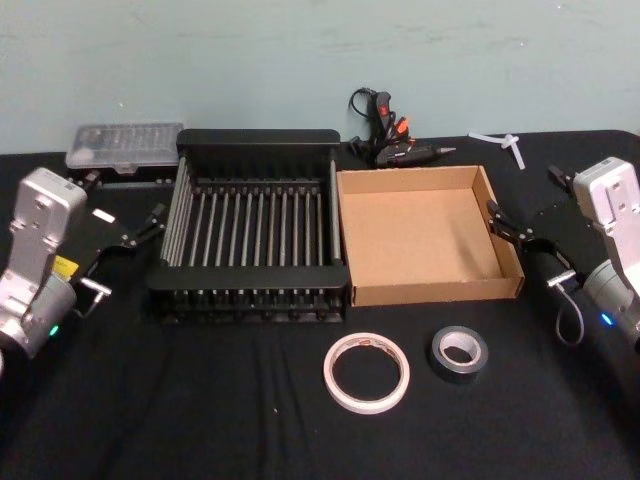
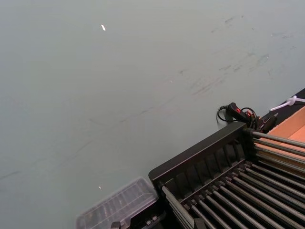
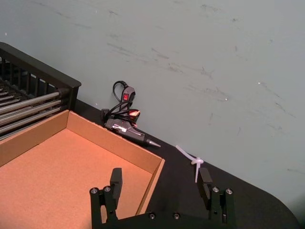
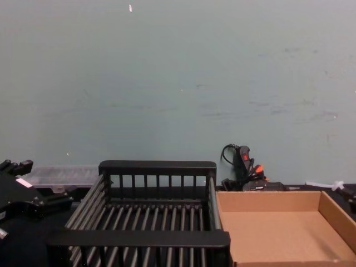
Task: Pick up the white tape and place it into the black box , Pick up the silver tape and place it into the brown box.
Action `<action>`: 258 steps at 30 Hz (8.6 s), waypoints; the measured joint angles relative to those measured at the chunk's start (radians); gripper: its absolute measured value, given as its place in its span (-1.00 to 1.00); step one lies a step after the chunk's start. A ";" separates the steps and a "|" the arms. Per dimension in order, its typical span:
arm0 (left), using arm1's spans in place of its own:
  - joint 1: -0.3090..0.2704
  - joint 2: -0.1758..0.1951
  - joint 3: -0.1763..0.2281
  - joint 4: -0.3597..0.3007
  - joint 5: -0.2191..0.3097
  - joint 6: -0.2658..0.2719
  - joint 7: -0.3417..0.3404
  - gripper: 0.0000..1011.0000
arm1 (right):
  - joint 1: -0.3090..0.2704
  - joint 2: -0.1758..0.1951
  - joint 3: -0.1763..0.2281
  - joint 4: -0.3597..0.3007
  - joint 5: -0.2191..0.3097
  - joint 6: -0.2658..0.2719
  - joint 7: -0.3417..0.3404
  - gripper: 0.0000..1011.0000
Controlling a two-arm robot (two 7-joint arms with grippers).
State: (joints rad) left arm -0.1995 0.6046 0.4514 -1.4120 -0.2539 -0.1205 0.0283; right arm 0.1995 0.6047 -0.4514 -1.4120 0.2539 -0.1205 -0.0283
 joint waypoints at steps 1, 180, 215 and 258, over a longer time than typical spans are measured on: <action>0.000 0.000 0.000 0.000 0.000 0.000 0.000 0.98 | 0.000 0.000 0.000 0.000 0.000 0.000 0.000 0.98; 0.000 0.000 0.000 0.000 0.000 0.000 0.000 0.98 | -0.286 -0.109 0.245 -0.383 0.100 0.754 0.249 0.98; 0.000 0.000 0.000 0.000 0.000 0.000 0.000 0.98 | -0.284 -0.126 0.254 -0.372 0.076 0.762 0.263 0.56; 0.000 0.000 0.000 0.000 0.000 0.000 0.000 0.98 | -0.301 -0.127 0.285 -0.417 0.089 0.751 0.289 -0.65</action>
State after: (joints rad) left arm -0.1995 0.6047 0.4514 -1.4119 -0.2539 -0.1205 0.0283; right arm -0.1012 0.4777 -0.1667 -1.8289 0.3432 0.6305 0.2610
